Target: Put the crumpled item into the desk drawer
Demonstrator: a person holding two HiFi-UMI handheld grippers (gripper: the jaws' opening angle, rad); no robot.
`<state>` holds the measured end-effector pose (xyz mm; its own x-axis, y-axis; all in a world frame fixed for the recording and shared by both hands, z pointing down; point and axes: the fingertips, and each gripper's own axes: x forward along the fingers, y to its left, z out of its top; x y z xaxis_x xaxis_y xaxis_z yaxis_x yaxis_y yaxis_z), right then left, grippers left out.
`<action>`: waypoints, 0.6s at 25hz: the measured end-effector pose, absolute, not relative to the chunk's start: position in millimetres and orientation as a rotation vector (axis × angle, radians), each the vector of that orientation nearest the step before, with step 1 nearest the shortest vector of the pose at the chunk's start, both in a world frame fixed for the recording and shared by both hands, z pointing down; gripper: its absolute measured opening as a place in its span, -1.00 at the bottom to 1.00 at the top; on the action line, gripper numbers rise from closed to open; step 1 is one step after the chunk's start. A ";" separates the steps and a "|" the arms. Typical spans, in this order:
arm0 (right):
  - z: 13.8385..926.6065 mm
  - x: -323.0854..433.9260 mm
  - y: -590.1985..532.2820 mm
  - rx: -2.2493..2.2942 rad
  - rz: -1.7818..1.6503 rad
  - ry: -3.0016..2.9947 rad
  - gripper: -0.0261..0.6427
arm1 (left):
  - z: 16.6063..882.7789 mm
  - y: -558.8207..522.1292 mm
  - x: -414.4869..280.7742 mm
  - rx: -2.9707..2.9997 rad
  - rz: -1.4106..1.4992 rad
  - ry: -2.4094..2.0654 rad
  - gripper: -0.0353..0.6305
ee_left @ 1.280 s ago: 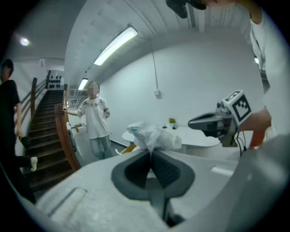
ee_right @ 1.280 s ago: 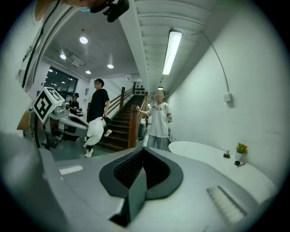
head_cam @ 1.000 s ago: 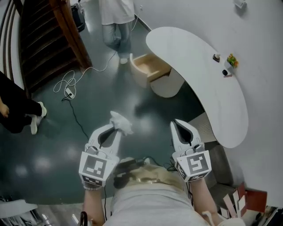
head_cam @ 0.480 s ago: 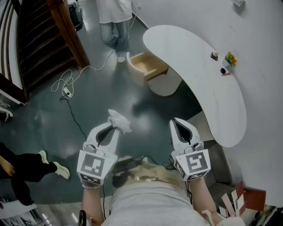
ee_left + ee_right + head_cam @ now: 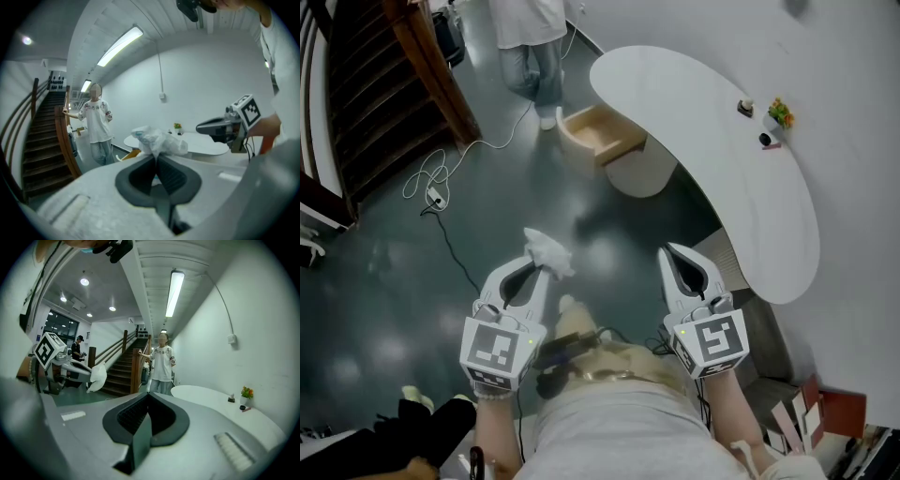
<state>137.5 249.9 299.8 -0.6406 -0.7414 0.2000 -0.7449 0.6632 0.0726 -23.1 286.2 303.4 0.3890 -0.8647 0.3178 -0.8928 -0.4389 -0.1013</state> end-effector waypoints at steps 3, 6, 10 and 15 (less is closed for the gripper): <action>301.4 139.7 243.8 1.227 0.030 -2.653 -0.91 | 303.4 277.9 -21.0 2.561 0.500 -1.600 -0.90; 304.0 139.6 236.7 1.243 0.037 -2.644 -0.91 | 304.2 267.4 -21.1 2.569 0.489 -1.590 -0.90; 308.4 135.4 221.2 1.259 0.042 -2.626 -0.91 | 305.7 247.7 -26.4 2.583 0.480 -1.572 -0.90; 310.0 124.7 189.9 1.286 0.049 -2.609 -0.91 | 305.7 214.0 -39.9 2.599 0.474 -1.551 -0.90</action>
<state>124.7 189.9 310.0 -0.5877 -0.7782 0.2214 -0.7860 0.6141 0.0720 -39.9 214.0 305.7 0.4402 -0.8456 0.3018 -0.8699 -0.4850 -0.0899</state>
